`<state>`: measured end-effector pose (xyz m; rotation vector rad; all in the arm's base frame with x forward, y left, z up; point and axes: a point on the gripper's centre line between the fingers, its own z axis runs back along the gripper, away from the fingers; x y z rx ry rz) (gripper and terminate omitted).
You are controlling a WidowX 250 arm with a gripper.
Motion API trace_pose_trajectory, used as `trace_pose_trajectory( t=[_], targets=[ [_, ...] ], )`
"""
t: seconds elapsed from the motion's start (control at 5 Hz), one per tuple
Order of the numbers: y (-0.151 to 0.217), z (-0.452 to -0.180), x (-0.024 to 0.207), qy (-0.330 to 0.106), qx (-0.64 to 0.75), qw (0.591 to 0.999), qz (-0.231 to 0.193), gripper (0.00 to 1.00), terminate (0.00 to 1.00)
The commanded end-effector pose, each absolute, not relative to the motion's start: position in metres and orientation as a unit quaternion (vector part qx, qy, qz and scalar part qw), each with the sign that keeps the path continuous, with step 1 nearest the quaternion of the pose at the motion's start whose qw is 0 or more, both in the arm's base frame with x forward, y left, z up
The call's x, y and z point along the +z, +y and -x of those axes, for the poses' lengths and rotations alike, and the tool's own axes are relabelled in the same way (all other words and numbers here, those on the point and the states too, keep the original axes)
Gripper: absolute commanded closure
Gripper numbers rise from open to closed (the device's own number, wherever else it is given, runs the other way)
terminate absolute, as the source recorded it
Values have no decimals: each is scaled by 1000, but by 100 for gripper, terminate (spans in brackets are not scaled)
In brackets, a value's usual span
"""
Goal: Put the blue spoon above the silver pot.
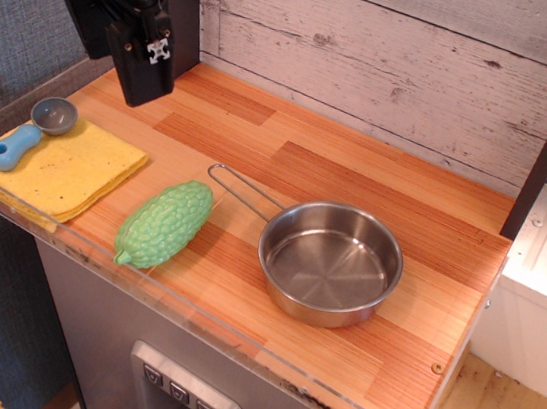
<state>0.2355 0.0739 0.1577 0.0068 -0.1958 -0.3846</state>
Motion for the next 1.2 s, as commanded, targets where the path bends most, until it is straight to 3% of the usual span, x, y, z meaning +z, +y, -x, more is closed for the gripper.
trace_pose_trajectory(
  t=[0.0, 0.4, 0.6, 0.8, 1.0],
  targets=[
    [74, -235, 158, -97, -191, 977, -3, 0, 0],
    [164, -220, 154, -73, -135, 986, -60, 0, 0],
    [207, -206, 139, -62, -111, 989, -75, 0, 0],
    [227, -202, 106, -40, -69, 994, -71, 0, 0],
    [220, -211, 81, -15, -47, 998, -40, 0, 0]
  ],
)
